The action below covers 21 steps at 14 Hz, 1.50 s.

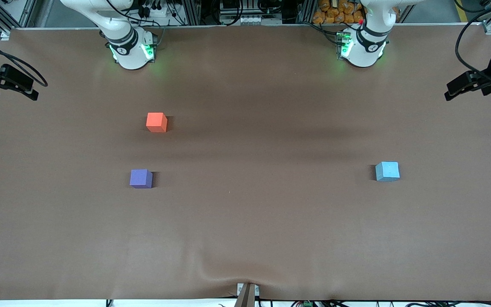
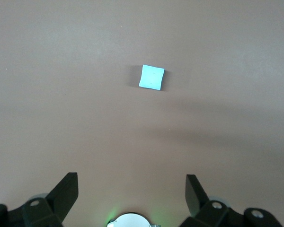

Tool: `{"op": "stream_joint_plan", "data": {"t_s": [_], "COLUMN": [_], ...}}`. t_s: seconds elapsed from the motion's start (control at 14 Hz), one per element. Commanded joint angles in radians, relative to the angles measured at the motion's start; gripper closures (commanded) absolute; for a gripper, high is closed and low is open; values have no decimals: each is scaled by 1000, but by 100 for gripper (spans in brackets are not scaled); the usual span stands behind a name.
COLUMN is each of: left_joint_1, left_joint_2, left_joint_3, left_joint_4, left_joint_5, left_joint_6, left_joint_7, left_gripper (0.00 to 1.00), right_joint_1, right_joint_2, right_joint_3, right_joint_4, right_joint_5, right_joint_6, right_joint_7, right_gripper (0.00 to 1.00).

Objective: Place blue block between orange and purple blocks
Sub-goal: 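Move the left gripper over the light-blue block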

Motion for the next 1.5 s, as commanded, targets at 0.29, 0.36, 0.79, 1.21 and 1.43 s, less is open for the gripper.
{"op": "stream_joint_plan", "data": {"t_s": [0.29, 0.36, 0.79, 1.21, 1.43], "left_joint_1": [6, 6, 7, 7, 7], "left_joint_2": [-26, -26, -26, -26, -23], "left_joint_3": [-5, -5, -5, -5, -5], "left_joint_4": [-121, -126, -224, -330, -390], "left_joint_5": [-14, -14, -14, -14, -17], "left_joint_6": [95, 100, 208, 313, 376], "left_joint_7": [3, 3, 5, 5, 8], "left_gripper": [0, 0, 0, 0, 0], "right_joint_1": [-16, -16, -13, -14, -14], "right_joint_2": [-1, -1, -1, 1, 1], "right_joint_3": [1, 1, 1, 1, 1], "right_joint_4": [7, 7, 8, 8, 8], "right_joint_5": [5, 6, 6, 6, 6], "right_joint_6": [-13, -13, -17, -17, -17], "right_joint_7": [-4, -4, -7, -7, -7], "right_gripper": [0, 0, 0, 0, 0]}}
